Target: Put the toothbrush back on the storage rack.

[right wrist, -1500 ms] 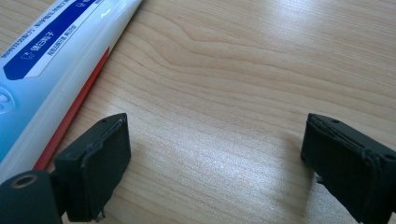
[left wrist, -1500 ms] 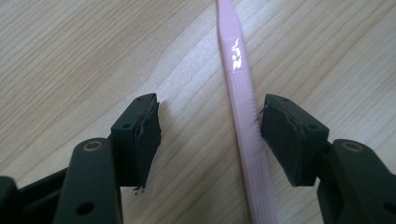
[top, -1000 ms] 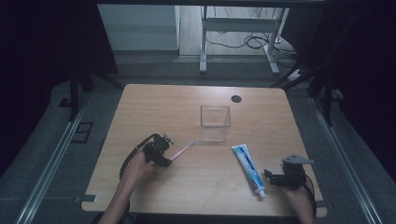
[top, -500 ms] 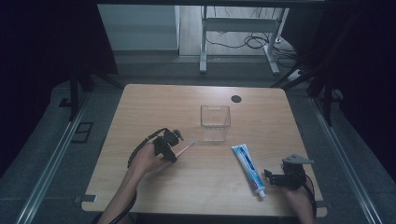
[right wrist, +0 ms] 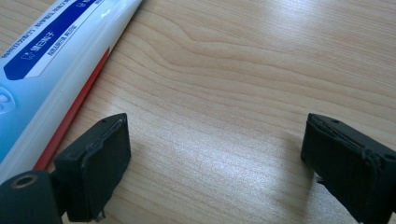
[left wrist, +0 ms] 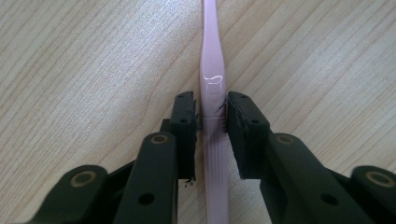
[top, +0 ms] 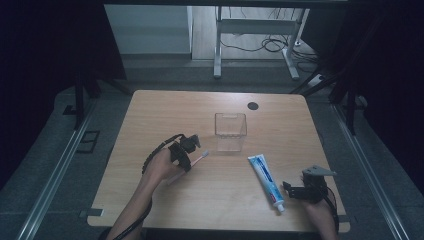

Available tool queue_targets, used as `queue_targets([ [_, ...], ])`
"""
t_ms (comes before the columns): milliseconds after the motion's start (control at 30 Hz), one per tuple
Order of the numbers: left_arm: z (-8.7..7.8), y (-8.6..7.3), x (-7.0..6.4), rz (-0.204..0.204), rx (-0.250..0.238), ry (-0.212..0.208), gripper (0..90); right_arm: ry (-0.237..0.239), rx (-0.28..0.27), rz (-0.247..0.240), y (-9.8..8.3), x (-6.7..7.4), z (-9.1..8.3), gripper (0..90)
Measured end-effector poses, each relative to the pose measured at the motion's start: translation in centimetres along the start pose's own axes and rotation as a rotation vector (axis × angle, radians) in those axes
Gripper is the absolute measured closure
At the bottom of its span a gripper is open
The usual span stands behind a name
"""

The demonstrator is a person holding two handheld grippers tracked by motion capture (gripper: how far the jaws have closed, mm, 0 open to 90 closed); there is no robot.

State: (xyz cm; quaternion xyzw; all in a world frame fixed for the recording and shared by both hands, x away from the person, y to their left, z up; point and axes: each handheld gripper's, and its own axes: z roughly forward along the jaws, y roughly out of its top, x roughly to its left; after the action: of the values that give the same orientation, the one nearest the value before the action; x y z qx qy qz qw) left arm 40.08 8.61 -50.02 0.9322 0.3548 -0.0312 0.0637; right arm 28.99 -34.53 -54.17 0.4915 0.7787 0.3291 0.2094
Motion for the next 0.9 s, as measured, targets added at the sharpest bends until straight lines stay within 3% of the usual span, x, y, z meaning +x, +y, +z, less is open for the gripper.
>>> queue_targets([
  [400,0.0,0.3,0.1,-0.006,0.026,-0.009,78.9,0.000,0.000,0.000,0.0,0.0,0.0,8.0],
  [900,-1.9,-0.5,-0.3,0.007,-0.069,-0.031,79.0,-0.001,0.000,0.000,0.0,0.0,0.0,8.0],
])
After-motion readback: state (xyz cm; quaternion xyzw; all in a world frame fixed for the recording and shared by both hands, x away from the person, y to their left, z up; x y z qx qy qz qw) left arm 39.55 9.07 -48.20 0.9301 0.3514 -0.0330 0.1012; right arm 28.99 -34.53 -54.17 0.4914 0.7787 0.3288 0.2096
